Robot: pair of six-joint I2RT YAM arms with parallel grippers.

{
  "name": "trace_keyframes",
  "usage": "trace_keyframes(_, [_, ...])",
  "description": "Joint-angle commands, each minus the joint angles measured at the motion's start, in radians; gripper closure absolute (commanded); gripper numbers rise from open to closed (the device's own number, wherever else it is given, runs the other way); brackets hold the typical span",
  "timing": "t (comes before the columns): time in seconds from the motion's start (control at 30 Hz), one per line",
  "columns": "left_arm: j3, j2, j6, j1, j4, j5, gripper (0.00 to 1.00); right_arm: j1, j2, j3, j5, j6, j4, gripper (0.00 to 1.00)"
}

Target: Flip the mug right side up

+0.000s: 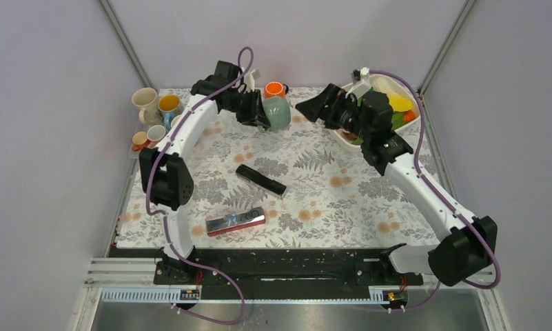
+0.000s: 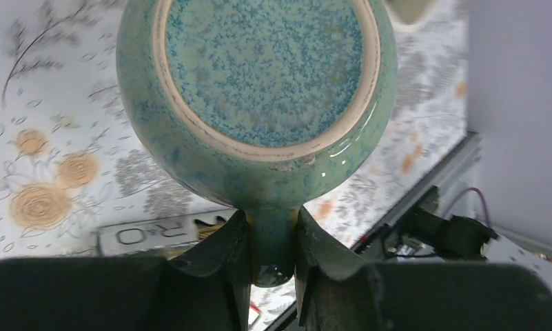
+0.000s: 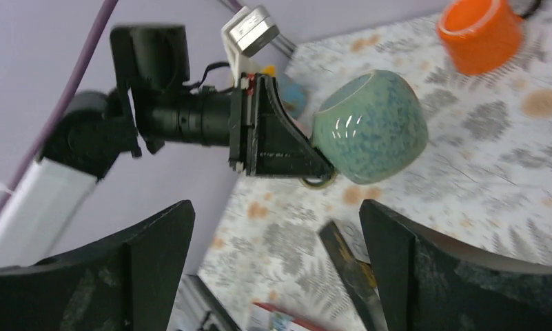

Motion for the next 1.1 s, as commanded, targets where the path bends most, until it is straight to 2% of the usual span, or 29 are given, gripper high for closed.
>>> trace_keyframes(0.0, [0.053,-0.270,-0.038,-0.002,0.191,0.195,1.00,-0.100,0.063,-0.037,-0.296,0.420,0.575,0.01])
trace_keyframes(0.03, [0.020,-0.294,-0.063,-0.003,0.214,0.199,1.00,-0.107,0.089,-0.059,-0.307,0.489,0.628,0.01])
trace_keyframes(0.2, [0.035,-0.300,-0.196,-0.019,0.247,0.286,1.00,-0.104,0.133,-0.160,-0.277,0.635,0.817,0.01])
trace_keyframes(0.33, [0.089,-0.287,-0.244,-0.031,0.277,0.321,1.00,-0.078,0.117,-0.171,-0.238,0.630,0.856,0.01])
trace_keyframes(0.57, [0.059,-0.290,-0.310,-0.080,0.334,0.388,1.00,-0.053,0.158,-0.137,-0.247,0.711,0.962,0.01])
trace_keyframes(0.6, [0.039,-0.296,-0.329,-0.094,0.357,0.401,1.00,-0.053,0.165,-0.131,-0.247,0.724,0.982,0.05])
trace_keyframes(0.63, [0.011,-0.300,-0.347,-0.107,0.378,0.415,1.00,-0.053,0.170,-0.127,-0.247,0.736,1.008,0.12])
trace_keyframes(0.67, [-0.011,-0.303,-0.362,-0.117,0.398,0.423,1.00,-0.052,0.174,-0.125,-0.243,0.745,1.036,0.23])
trace_keyframes(0.73, [-0.059,-0.309,-0.391,-0.123,0.436,0.438,1.00,-0.053,0.157,-0.131,-0.218,0.731,1.054,0.51])
trace_keyframes(0.77, [-0.079,-0.312,-0.392,-0.123,0.448,0.447,1.00,-0.054,0.137,-0.140,-0.194,0.703,1.043,0.73])
trace_keyframes(0.83, [-0.120,-0.326,-0.355,-0.123,0.437,0.454,1.00,-0.060,0.089,-0.166,-0.139,0.621,0.978,0.99])
trace_keyframes(0.9, [-0.160,-0.346,-0.286,-0.123,0.406,0.434,1.00,-0.069,0.045,-0.167,-0.112,0.505,0.844,1.00])
trace_keyframes(0.93, [-0.168,-0.349,-0.239,-0.122,0.373,0.414,0.95,-0.069,0.028,-0.154,-0.107,0.429,0.760,1.00])
trace_keyframes(1.0, [-0.164,-0.348,-0.138,-0.116,0.281,0.350,0.57,-0.069,0.003,-0.115,-0.110,0.249,0.573,1.00])
trace_keyframes(1.03, [-0.159,-0.348,-0.088,-0.108,0.241,0.324,0.42,-0.069,-0.011,-0.095,-0.109,0.147,0.473,1.00])
trace_keyframes(1.07, [-0.152,-0.351,-0.047,-0.098,0.197,0.300,0.32,-0.069,-0.020,-0.069,-0.107,0.040,0.369,1.00])
